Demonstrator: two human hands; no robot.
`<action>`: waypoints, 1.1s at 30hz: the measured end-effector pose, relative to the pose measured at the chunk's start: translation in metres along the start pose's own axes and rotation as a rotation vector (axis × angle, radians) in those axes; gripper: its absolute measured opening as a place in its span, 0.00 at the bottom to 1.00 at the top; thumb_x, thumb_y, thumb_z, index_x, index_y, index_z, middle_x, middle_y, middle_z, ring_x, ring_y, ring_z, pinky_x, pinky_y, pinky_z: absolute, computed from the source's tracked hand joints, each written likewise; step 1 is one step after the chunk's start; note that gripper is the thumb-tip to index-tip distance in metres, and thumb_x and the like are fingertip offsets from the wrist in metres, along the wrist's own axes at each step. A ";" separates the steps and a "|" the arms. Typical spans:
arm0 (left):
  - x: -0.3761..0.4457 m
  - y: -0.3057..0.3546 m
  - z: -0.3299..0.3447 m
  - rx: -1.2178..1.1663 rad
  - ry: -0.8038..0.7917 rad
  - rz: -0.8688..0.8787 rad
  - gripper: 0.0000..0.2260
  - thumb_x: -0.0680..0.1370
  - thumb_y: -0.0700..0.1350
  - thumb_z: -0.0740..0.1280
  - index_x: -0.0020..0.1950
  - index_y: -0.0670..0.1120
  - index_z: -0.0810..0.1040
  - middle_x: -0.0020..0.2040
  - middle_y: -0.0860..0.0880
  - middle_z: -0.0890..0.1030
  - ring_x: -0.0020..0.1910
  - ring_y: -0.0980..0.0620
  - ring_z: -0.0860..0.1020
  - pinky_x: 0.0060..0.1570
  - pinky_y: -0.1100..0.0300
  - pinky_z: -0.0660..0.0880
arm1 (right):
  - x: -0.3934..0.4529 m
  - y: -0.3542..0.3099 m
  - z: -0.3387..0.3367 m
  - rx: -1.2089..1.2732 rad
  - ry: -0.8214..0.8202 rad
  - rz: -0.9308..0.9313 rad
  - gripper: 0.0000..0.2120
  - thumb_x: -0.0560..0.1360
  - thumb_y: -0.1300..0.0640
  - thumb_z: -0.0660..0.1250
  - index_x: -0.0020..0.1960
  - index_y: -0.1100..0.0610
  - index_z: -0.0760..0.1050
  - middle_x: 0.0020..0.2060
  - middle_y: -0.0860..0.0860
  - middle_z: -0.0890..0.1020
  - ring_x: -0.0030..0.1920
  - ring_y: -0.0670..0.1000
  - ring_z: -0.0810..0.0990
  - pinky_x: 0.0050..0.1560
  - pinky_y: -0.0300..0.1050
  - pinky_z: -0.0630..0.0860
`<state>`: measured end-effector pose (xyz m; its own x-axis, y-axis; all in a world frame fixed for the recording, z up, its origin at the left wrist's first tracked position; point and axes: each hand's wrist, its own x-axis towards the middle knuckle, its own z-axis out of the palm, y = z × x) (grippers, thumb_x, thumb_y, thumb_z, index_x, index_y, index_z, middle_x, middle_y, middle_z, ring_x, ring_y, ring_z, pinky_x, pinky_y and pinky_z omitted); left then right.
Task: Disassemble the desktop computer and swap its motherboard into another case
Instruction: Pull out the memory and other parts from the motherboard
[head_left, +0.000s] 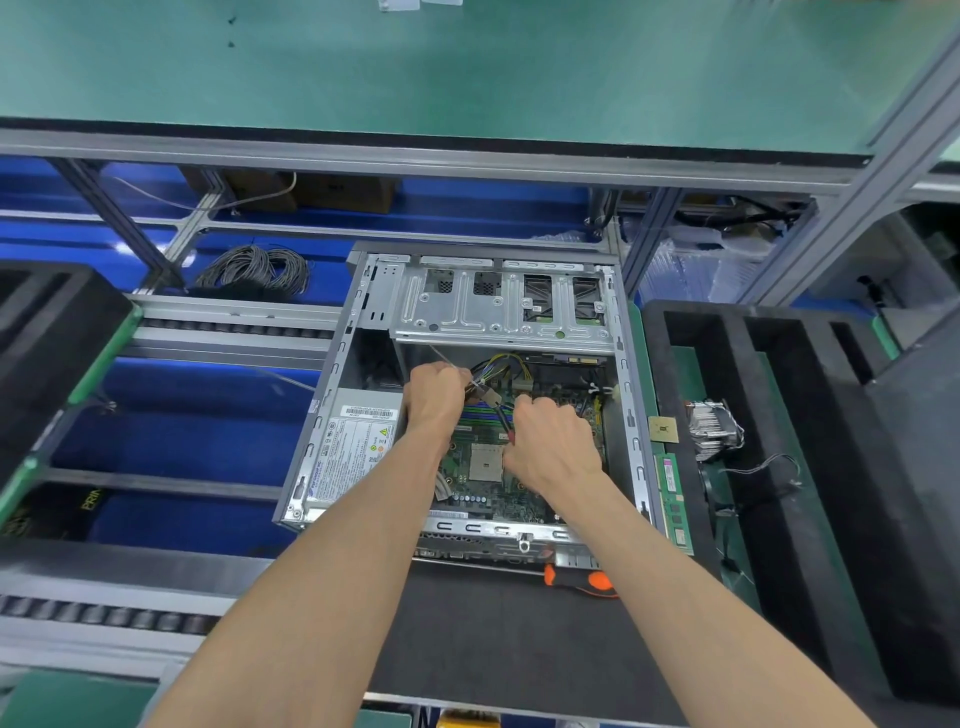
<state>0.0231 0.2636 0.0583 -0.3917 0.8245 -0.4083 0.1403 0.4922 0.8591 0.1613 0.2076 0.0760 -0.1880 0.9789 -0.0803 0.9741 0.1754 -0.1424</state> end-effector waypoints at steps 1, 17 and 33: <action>0.000 0.000 0.000 -0.004 0.000 -0.003 0.06 0.73 0.43 0.67 0.44 0.46 0.84 0.45 0.45 0.83 0.45 0.47 0.77 0.36 0.60 0.66 | 0.000 0.000 0.000 0.017 -0.001 0.004 0.10 0.74 0.58 0.67 0.53 0.60 0.72 0.48 0.57 0.80 0.49 0.63 0.81 0.38 0.50 0.68; -0.020 0.007 -0.009 -0.043 -0.068 0.077 0.07 0.80 0.44 0.63 0.44 0.47 0.79 0.48 0.52 0.81 0.48 0.54 0.76 0.41 0.59 0.67 | -0.003 0.007 -0.006 0.046 0.011 0.112 0.22 0.73 0.42 0.64 0.60 0.56 0.69 0.53 0.54 0.78 0.51 0.60 0.80 0.40 0.49 0.68; -0.078 0.048 -0.002 -0.255 -0.112 0.339 0.12 0.80 0.39 0.62 0.36 0.44 0.75 0.42 0.49 0.86 0.40 0.56 0.82 0.46 0.58 0.76 | -0.035 0.017 -0.052 0.302 0.111 0.193 0.18 0.68 0.41 0.67 0.47 0.52 0.66 0.41 0.49 0.72 0.41 0.58 0.74 0.38 0.49 0.67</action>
<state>0.0587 0.2228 0.1323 -0.2594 0.9596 -0.1094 0.0092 0.1158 0.9932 0.1911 0.1823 0.1274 0.0265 0.9992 -0.0294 0.9064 -0.0364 -0.4209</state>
